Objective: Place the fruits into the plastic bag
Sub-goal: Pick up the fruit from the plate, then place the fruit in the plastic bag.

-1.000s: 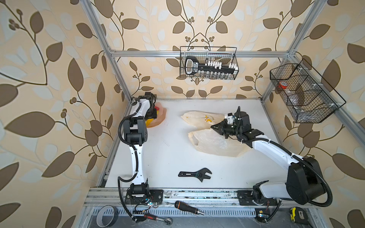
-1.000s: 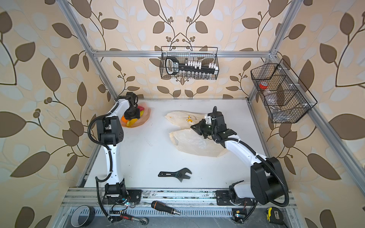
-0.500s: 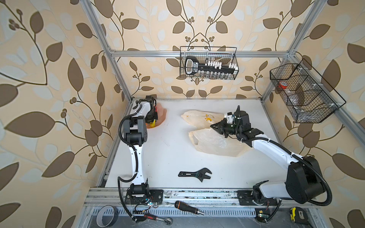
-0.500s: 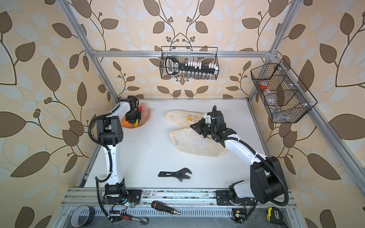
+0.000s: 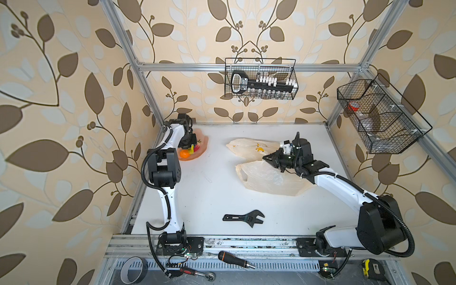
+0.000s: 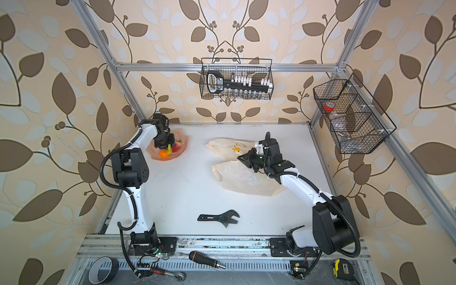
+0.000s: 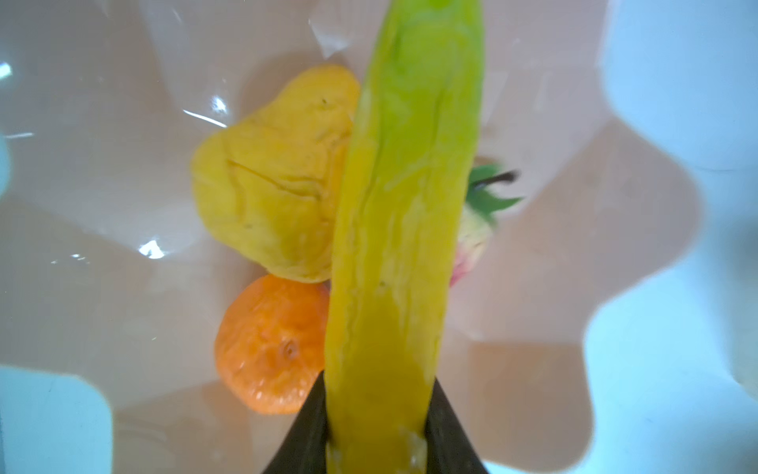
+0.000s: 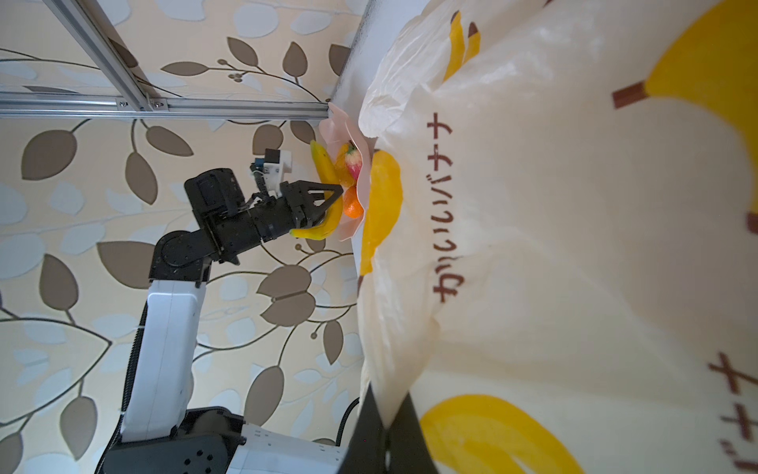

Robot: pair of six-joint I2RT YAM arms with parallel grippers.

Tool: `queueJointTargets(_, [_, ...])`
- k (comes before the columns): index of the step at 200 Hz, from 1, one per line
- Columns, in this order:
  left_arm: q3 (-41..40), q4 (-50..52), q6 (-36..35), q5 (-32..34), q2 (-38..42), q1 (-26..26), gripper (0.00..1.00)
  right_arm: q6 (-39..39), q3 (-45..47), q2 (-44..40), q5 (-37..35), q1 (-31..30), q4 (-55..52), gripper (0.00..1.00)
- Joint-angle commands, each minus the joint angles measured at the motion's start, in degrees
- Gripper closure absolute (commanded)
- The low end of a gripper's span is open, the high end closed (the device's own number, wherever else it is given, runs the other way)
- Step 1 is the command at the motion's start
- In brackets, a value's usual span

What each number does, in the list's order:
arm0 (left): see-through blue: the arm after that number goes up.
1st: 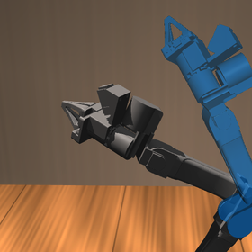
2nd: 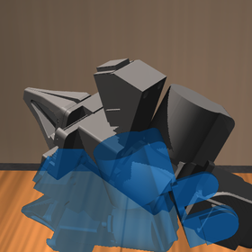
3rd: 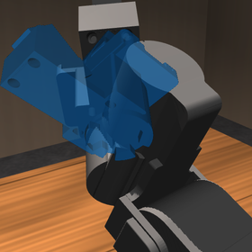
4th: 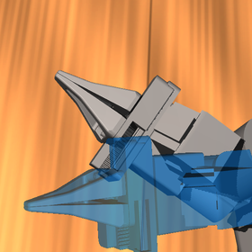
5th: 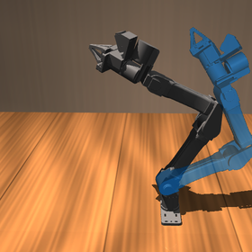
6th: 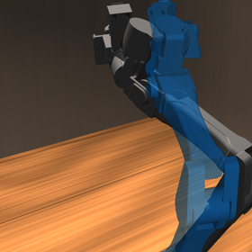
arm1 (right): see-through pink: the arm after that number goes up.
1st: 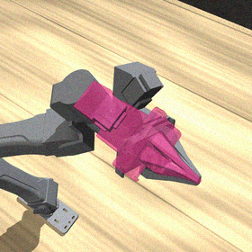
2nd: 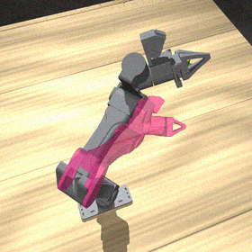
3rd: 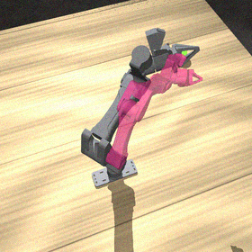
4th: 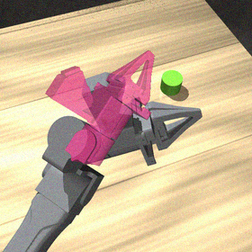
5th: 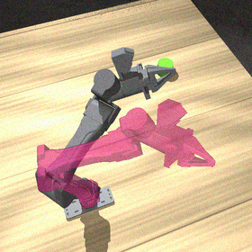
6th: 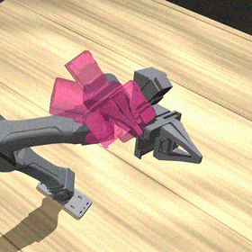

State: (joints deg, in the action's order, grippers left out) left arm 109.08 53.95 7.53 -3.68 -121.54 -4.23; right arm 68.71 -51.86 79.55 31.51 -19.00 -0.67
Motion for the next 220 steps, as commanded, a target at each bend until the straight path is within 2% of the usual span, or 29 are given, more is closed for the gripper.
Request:
queueJointTargets(1, [-1.75,0.37,3.43,-8.92,7.96,-0.38,0.82,-0.26,-1.91,0.25,-0.31,-0.25,0.05,1.00])
queueJointTargets(47, [-12.94,-9.90,12.48,-28.55,16.12,-0.40,0.82,-0.25,-1.76,-0.02,-0.34,-0.31,0.10,1.00])
queueJointTargets(69, [-17.50,-14.89,16.15,-34.08,18.31,-0.34,0.82,-0.29,-1.74,-0.21,-0.48,-0.30,0.03,1.00])
queueJointTargets(107, [-21.34,-18.62,19.77,-38.82,20.28,-0.32,0.82,-0.30,-1.70,-0.27,-0.48,-0.33,-0.04,1.00])
queueJointTargets(125, [-25.70,-21.51,22.31,-41.07,22.30,0.49,0.83,-0.34,-1.54,-0.53,-0.65,-0.37,-0.07,1.00])
queueJointTargets(171, [-38.58,-30.72,29.04,-42.65,25.85,7.44,0.83,0.02,-1.04,-0.85,-0.80,-0.42,0.38,1.00])
queueJointTargets(220, [-39.71,-35.60,31.82,-41.85,23.33,14.14,0.83,0.07,-0.88,-1.22,-0.92,-0.89,0.32,1.00])
